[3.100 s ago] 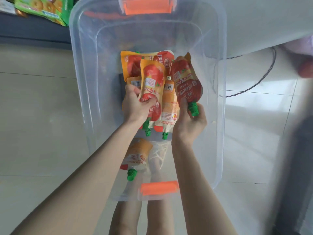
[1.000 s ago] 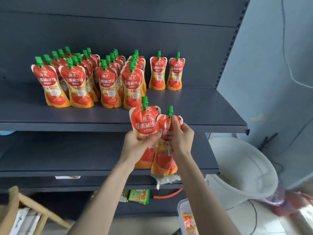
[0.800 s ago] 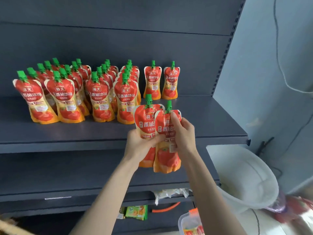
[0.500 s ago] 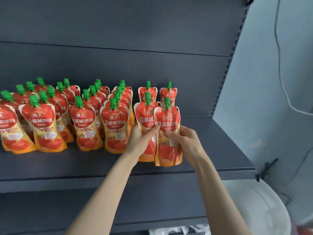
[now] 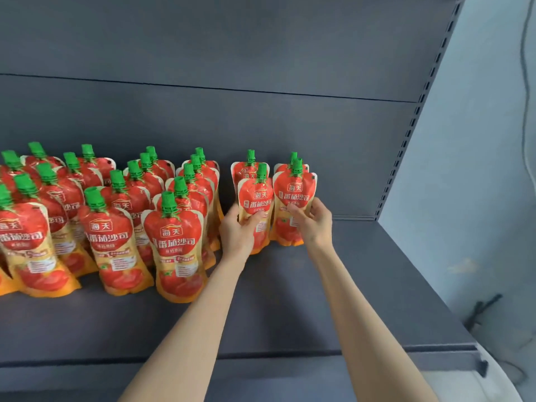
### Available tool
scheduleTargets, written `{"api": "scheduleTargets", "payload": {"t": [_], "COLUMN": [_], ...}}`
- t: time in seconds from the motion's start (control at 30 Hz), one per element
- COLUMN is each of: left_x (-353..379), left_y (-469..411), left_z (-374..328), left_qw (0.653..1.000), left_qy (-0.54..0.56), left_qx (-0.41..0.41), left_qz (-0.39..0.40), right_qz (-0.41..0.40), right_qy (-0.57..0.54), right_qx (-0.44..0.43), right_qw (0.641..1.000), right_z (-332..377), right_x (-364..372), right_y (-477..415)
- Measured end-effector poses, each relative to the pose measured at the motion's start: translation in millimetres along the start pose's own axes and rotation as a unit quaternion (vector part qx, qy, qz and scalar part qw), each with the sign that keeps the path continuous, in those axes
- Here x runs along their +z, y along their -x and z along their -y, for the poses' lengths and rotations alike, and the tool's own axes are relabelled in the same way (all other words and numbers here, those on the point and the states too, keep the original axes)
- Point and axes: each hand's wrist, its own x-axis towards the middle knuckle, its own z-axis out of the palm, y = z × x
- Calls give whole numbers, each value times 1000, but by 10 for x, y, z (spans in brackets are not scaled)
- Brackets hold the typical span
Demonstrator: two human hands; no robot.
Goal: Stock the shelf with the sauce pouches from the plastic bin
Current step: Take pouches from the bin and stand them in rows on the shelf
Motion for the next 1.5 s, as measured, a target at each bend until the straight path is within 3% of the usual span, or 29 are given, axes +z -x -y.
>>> {"api": "scheduleTargets", "payload": {"t": [0.17, 0.3, 0.83, 1.5], "left_x": [-49, -34, 131, 14], "left_y": [13, 134, 62, -168], "left_z": [206, 303, 279, 378], "left_qw": [999, 997, 986, 990], "left_qy": [1, -50, -152, -134], "left_qx": [-49, -48, 9, -18], "left_qz": [15, -24, -64, 32], "right_qz": [32, 68, 6, 11], "right_qy": [40, 81, 181, 212], "right_qx": [12, 11, -6, -8], "right_qw": [999, 994, 983, 977], "right_z": [-258, -441, -608, -701], "right_x": [-11, -65, 15, 39], "right_y": [-24, 15, -130, -218]}}
